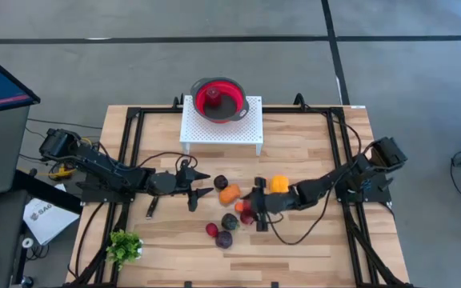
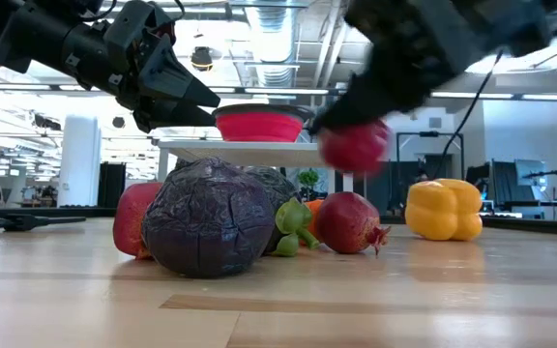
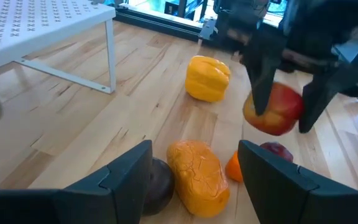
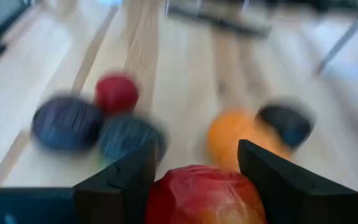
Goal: Pick & Place Fruit
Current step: Put the red apple into the red strainer bowl on the shelf, then put the yellow bell pepper into the red strainer bowl on the shelf
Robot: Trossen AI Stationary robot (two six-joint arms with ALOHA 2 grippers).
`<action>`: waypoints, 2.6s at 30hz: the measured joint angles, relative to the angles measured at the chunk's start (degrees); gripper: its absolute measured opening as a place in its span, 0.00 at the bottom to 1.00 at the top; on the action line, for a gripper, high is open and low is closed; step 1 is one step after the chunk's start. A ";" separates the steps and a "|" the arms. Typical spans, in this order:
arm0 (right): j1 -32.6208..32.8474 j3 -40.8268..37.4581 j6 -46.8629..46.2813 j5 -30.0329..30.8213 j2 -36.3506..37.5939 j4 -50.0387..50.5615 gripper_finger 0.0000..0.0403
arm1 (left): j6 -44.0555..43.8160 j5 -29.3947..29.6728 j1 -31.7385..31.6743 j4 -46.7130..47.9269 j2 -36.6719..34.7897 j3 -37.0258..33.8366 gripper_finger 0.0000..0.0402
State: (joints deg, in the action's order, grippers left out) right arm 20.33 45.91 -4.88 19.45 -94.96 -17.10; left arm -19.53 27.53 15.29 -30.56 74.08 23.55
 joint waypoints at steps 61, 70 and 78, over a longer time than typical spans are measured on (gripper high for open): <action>-44.32 52.39 13.72 -8.89 -13.50 34.20 0.58 | 1.07 0.33 0.07 -1.41 0.00 0.02 0.55; -30.63 48.93 21.89 1.92 -2.50 47.66 0.44 | 0.85 0.27 1.22 -1.43 0.00 0.02 0.55; -19.40 31.12 14.64 4.54 10.65 54.01 0.30 | 0.84 0.28 1.70 -1.44 0.00 0.02 0.55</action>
State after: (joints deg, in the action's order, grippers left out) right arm 0.94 77.03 9.76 23.99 -84.31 36.91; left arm -18.69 27.81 16.99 -32.00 74.08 23.57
